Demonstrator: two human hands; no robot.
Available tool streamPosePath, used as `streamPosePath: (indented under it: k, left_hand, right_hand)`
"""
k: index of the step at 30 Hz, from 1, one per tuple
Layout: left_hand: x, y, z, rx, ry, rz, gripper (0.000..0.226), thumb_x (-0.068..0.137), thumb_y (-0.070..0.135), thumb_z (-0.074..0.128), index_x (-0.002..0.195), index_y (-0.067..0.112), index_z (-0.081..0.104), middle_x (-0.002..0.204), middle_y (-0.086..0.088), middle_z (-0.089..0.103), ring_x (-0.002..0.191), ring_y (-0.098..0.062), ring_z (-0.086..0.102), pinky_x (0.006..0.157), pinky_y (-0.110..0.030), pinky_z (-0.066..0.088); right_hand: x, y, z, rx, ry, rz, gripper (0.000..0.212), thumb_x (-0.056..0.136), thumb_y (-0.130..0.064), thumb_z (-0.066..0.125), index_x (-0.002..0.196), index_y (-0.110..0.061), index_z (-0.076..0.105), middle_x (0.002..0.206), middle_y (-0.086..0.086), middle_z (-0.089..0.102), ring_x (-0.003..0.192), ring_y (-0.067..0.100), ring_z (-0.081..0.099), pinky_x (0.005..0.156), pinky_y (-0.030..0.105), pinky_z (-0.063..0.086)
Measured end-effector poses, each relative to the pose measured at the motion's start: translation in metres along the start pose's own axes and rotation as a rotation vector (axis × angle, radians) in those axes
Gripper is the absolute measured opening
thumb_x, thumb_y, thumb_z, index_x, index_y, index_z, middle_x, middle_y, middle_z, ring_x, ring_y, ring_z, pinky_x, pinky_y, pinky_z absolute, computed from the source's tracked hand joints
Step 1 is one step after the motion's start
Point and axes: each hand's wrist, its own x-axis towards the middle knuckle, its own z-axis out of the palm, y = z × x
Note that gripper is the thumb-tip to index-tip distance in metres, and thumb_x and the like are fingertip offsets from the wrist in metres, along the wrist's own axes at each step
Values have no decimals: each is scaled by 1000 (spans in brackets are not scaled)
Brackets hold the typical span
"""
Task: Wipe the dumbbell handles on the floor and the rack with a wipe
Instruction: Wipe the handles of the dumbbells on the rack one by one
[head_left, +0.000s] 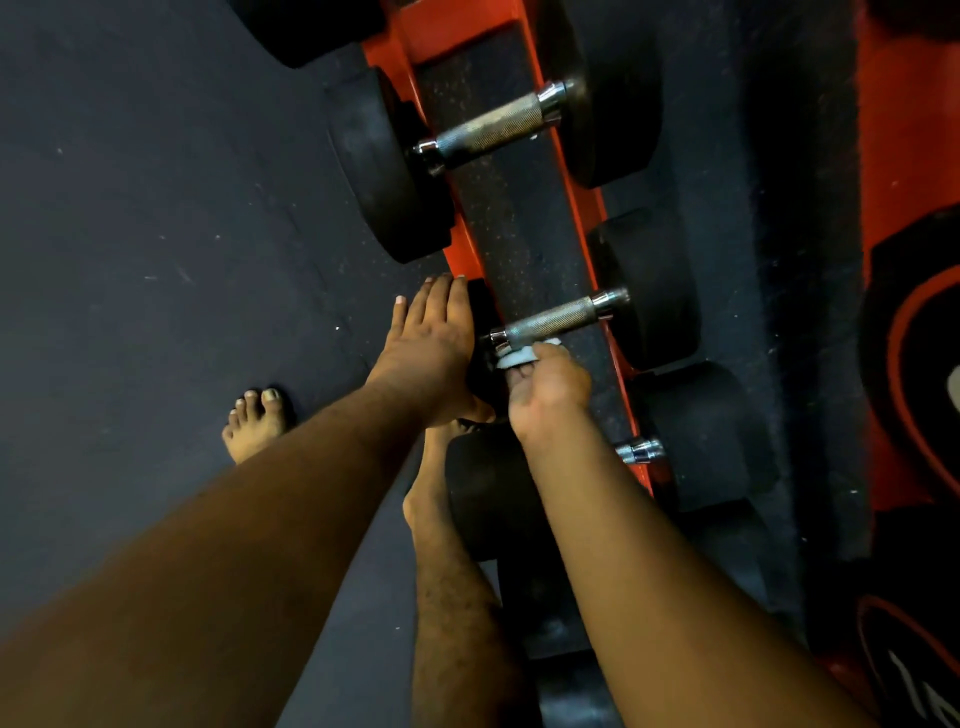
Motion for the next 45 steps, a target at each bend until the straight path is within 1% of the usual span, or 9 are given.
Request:
streamPosePath:
  k: [6, 12, 18, 23, 29, 32, 37, 41, 45]
  left_hand:
    - [0, 0, 1, 12, 5, -4, 158, 50, 57, 96, 160, 8, -7, 169, -13, 0, 157, -28, -7, 126, -50, -4]
    - [-1, -1, 1, 3, 19, 2, 157, 49, 54, 96, 160, 9, -5, 169, -13, 2, 157, -28, -6, 127, -51, -2]
    - [0, -2, 1, 7, 12, 5, 157, 49, 55, 96, 160, 10, -6, 169, -12, 2, 157, -28, -7, 127, -52, -1]
    - [1, 0, 2, 27, 33, 3, 159, 46, 57, 97, 159, 9, -4, 168, -13, 5, 157, -29, -3, 127, -53, -1]
    - [0, -1, 1, 38, 20, 0, 159, 47, 58, 96, 160, 8, -6, 169, -13, 3, 157, -28, -4, 126, -52, -3]
    - [1, 0, 2, 31, 31, -3, 159, 47, 59, 95, 160, 9, -5, 169, -13, 3, 157, -28, -4, 126, -53, -3]
    - [-1, 0, 1, 50, 31, -7, 160, 44, 62, 94, 159, 9, -4, 168, -12, 4, 157, -28, -2, 126, -54, 0]
    - [-2, 0, 2, 36, 33, -6, 157, 47, 58, 95, 160, 9, -3, 169, -12, 5, 157, -28, -2, 126, -54, -2]
    - [-1, 0, 1, 46, 32, 2, 159, 46, 60, 95, 160, 9, -3, 169, -13, 5, 157, -28, -1, 126, -55, -2]
  right_hand:
    - [-2, -35, -6, 159, -4, -58, 13, 99, -3, 52, 106, -4, 64, 112, 15, 69, 115, 27, 65, 107, 39, 48]
    - [-5, -46, 10, 153, -148, -39, 13, 97, -14, 58, 89, -8, 66, 86, 10, 71, 87, 23, 68, 102, 40, 50]
    - [-9, -46, 7, 105, -89, -86, 27, 90, -18, 72, 114, -8, 66, 115, 13, 72, 107, 25, 69, 102, 39, 51]
    - [-11, -57, 11, 116, -95, -80, 11, 91, -20, 70, 97, -11, 66, 97, 7, 70, 96, 22, 69, 96, 37, 53]
    - [-13, -46, 17, 65, -64, -70, 24, 90, -21, 71, 108, -7, 64, 94, 8, 69, 87, 22, 68, 74, 33, 54]
    - [-12, -37, 8, 100, -81, -63, 37, 88, -18, 73, 122, -5, 64, 112, 11, 72, 96, 23, 70, 70, 29, 55]
    - [-6, -16, 7, -141, -200, 64, 39, 89, -31, 74, 121, -9, 67, 115, 18, 73, 105, 32, 71, 87, 43, 59]
    - [6, -29, -5, 41, -222, -9, 37, 92, -27, 70, 123, -6, 65, 120, 17, 71, 112, 27, 69, 103, 40, 51]
    - [0, -11, -9, -256, -191, -57, 28, 97, -33, 65, 120, -16, 64, 113, 10, 73, 104, 22, 69, 94, 37, 54]
